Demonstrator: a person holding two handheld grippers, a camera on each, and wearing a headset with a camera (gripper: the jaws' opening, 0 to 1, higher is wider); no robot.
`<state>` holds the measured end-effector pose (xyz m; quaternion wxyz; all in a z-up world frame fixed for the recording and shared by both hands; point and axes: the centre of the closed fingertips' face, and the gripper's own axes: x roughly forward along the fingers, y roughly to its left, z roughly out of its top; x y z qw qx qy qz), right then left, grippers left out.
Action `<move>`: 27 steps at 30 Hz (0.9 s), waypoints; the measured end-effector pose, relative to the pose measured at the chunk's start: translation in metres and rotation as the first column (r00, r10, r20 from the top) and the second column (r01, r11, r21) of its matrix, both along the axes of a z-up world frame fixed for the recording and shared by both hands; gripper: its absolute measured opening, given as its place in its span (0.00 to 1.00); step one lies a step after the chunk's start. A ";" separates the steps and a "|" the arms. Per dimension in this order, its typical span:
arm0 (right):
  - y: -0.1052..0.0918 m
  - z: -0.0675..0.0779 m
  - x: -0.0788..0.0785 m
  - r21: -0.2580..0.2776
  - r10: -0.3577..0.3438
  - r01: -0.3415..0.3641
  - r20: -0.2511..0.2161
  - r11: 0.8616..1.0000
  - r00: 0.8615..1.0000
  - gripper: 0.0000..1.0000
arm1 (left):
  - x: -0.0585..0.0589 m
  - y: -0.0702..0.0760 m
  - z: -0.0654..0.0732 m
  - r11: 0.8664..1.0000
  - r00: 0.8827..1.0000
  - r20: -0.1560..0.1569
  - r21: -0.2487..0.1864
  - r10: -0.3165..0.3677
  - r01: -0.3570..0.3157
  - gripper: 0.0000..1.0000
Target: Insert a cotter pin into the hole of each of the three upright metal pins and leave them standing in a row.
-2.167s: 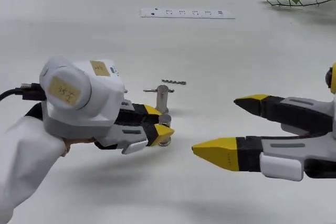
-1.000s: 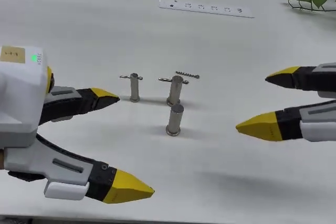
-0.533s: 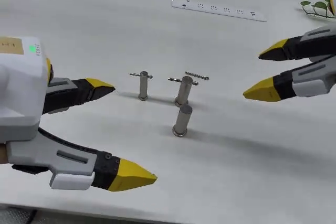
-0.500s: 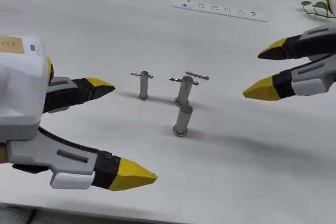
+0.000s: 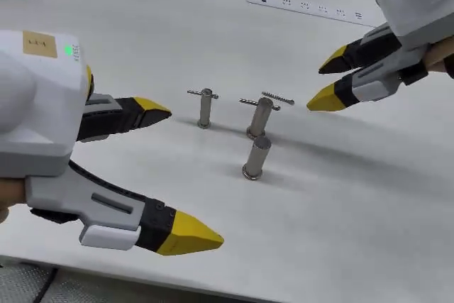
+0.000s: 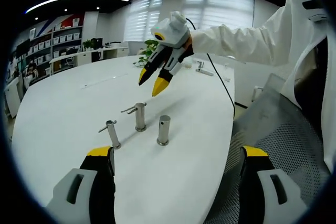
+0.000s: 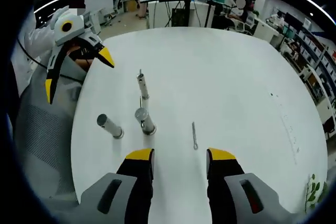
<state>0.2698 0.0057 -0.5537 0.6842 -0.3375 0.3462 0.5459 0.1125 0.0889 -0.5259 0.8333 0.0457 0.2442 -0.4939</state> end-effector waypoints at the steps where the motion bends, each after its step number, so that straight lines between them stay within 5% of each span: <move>1: 0.005 -0.004 -0.002 -0.011 0.006 -0.006 -0.004 1.000 1.000 0.33 | -0.002 -0.003 0.002 1.000 1.000 0.002 -0.006 -0.005 0.005 0.99; 7: 0.012 -0.019 0.010 -0.021 0.005 -0.005 -0.029 1.000 1.000 0.21 | 0.001 -0.007 0.010 0.998 1.000 0.015 -0.058 0.001 0.000 0.99; 14: 0.009 -0.039 0.027 -0.068 0.004 -0.007 -0.047 0.998 0.999 0.10 | 0.003 -0.008 0.006 0.998 0.999 0.003 -0.046 -0.033 0.033 0.99; 17: 0.006 -0.047 0.026 -0.097 0.014 -0.021 -0.067 0.995 0.998 0.11 | 0.006 -0.005 0.000 1.000 1.000 0.009 -0.014 -0.017 0.017 0.94; 27: 0.013 -0.050 0.030 -0.135 0.067 -0.076 -0.072 0.988 0.995 0.11 | 0.006 -0.005 0.003 0.998 1.000 -0.006 -0.053 -0.027 0.027 0.92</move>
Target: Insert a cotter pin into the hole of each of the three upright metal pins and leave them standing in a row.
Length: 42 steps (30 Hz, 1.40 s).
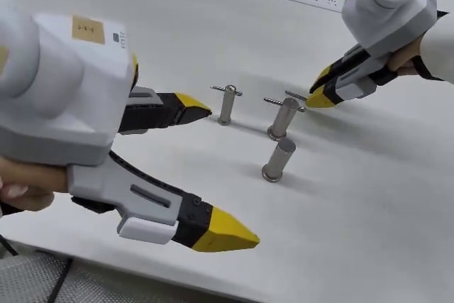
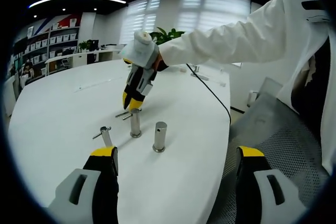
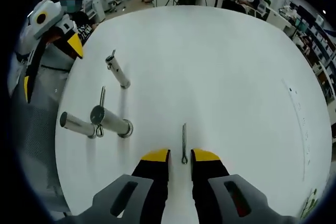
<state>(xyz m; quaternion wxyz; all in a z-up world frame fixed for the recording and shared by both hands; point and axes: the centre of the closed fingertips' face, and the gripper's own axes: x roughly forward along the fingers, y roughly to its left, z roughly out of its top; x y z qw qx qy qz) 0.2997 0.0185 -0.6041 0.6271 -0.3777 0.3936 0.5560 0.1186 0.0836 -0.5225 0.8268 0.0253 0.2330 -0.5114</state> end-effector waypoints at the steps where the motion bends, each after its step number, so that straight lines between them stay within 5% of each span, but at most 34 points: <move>1: 0.000 -0.001 -0.001 -0.007 0.016 -0.016 0.000 1.000 1.000 0.11 | 0.000 -0.001 0.001 1.000 1.000 -0.001 -0.006 0.000 0.000 0.92; 14: 0.000 -0.014 0.008 -0.134 0.057 -0.059 -0.019 0.989 0.998 0.03 | 0.010 0.007 0.008 0.999 0.999 0.023 -0.040 0.032 -0.031 0.91; 20: 0.000 -0.017 0.011 -0.253 0.158 -0.159 -0.025 0.954 0.987 0.00 | 0.020 0.013 0.013 0.996 0.997 0.039 -0.062 0.071 -0.069 0.92; 25: 0.000 -0.017 0.015 -0.294 0.164 -0.166 -0.030 0.941 0.986 0.00 | 0.022 0.015 0.012 0.995 0.996 0.041 -0.053 0.083 -0.081 0.93; 29: -0.001 -0.016 0.015 -0.336 0.260 -0.256 -0.033 0.906 0.965 0.00 | 0.020 0.014 0.009 0.995 0.995 0.041 -0.046 0.089 -0.087 0.93; 34: -0.002 -0.014 0.015 -0.326 0.273 -0.272 -0.044 0.905 0.961 0.00 | 0.018 0.013 0.008 0.997 0.996 0.048 -0.032 0.074 -0.073 0.92; 42: -0.004 -0.012 0.010 -0.279 0.214 -0.220 -0.051 0.935 0.975 0.00 | 0.017 0.012 0.007 0.997 0.997 0.040 -0.037 0.069 -0.068 0.89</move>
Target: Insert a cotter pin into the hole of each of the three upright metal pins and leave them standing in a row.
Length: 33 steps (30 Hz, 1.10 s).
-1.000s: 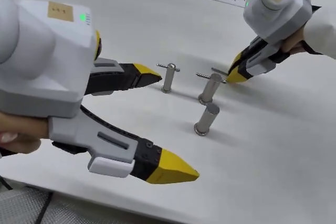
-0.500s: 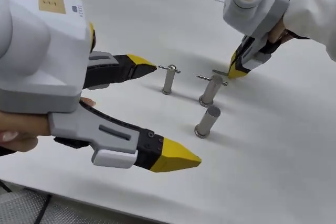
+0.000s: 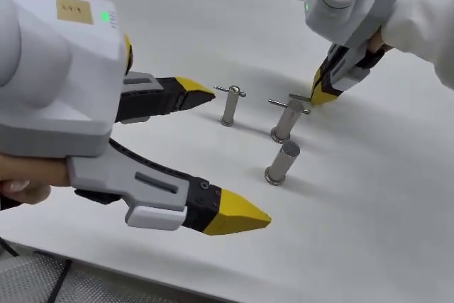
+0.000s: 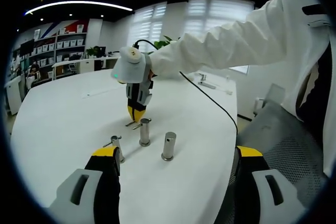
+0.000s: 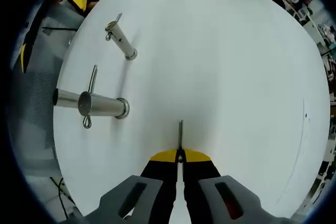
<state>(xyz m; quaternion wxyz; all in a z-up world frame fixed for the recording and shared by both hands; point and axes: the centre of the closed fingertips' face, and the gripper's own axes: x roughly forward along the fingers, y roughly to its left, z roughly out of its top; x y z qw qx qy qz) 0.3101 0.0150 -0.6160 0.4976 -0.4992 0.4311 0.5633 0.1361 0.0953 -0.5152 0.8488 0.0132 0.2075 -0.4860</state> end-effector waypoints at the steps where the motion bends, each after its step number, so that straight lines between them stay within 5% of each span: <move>1: 0.000 -0.001 0.000 0.003 -0.011 0.011 0.001 1.000 1.000 0.00 | -0.001 -0.001 0.000 1.000 1.000 -0.004 -0.004 -0.003 0.003 0.89; 19: -0.007 0.003 -0.008 0.056 -0.072 0.071 0.006 0.996 0.997 0.00 | -0.001 0.005 -0.010 0.999 0.998 -0.048 0.013 0.035 -0.035 0.83; 24: -0.009 0.010 -0.015 0.104 -0.097 0.095 0.011 0.990 0.995 0.00 | 0.000 0.003 -0.010 0.999 0.998 -0.052 0.012 0.040 -0.039 0.83; 33: -0.014 0.035 -0.021 0.235 -0.142 0.117 0.090 0.965 0.986 0.00 | 0.004 0.002 -0.006 0.999 0.998 -0.048 0.013 0.045 -0.044 0.82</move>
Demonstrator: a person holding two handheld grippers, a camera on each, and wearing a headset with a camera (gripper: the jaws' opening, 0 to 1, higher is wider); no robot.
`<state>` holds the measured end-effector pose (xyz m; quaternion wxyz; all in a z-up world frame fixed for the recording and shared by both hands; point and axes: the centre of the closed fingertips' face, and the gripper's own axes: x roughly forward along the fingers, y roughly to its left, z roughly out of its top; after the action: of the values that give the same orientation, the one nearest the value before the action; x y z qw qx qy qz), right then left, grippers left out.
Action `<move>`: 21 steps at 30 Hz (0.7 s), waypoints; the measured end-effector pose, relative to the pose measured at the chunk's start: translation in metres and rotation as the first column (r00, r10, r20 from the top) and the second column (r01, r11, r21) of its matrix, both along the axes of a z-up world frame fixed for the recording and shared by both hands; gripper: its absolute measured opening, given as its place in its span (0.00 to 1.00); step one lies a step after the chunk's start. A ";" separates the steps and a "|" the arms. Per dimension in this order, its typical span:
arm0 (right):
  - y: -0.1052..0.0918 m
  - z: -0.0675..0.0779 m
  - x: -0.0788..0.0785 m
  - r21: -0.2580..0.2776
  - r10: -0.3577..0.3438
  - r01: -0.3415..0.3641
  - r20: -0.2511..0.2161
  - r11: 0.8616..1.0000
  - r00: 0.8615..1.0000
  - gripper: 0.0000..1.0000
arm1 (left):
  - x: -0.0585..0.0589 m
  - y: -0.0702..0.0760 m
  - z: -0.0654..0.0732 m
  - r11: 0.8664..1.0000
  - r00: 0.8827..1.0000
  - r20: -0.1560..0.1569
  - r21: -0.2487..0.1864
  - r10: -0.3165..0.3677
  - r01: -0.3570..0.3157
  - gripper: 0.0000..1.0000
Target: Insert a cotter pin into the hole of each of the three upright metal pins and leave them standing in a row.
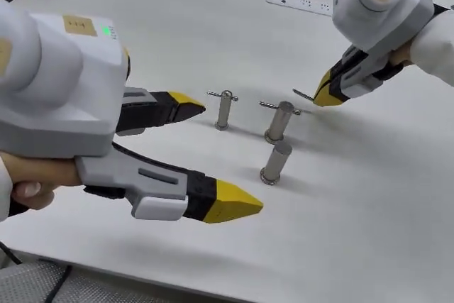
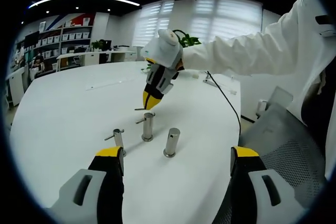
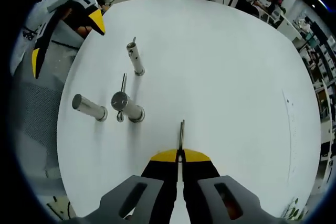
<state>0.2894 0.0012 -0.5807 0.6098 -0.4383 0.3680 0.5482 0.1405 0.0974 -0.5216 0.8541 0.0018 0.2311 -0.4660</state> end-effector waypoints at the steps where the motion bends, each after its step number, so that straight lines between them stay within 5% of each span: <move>1: -0.001 0.002 -0.001 0.007 -0.002 0.002 0.010 1.000 1.000 0.00 | 0.000 0.000 0.001 1.000 1.000 0.001 0.000 0.000 0.000 0.82; 16: -0.013 0.033 -0.024 0.091 -0.030 0.019 0.120 0.996 0.992 0.00 | 0.008 -0.005 0.006 0.999 0.999 -0.013 -0.023 0.030 -0.030 0.79; 21: 0.000 0.051 -0.037 0.217 -0.047 0.013 0.152 0.976 0.987 0.00 | 0.011 -0.009 0.011 0.999 1.000 0.007 -0.029 0.027 -0.026 0.73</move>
<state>0.2520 0.0009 -0.5294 0.6888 -0.4059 0.2642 0.5394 0.1516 0.0883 -0.5104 0.8610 -0.0117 0.2211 -0.4578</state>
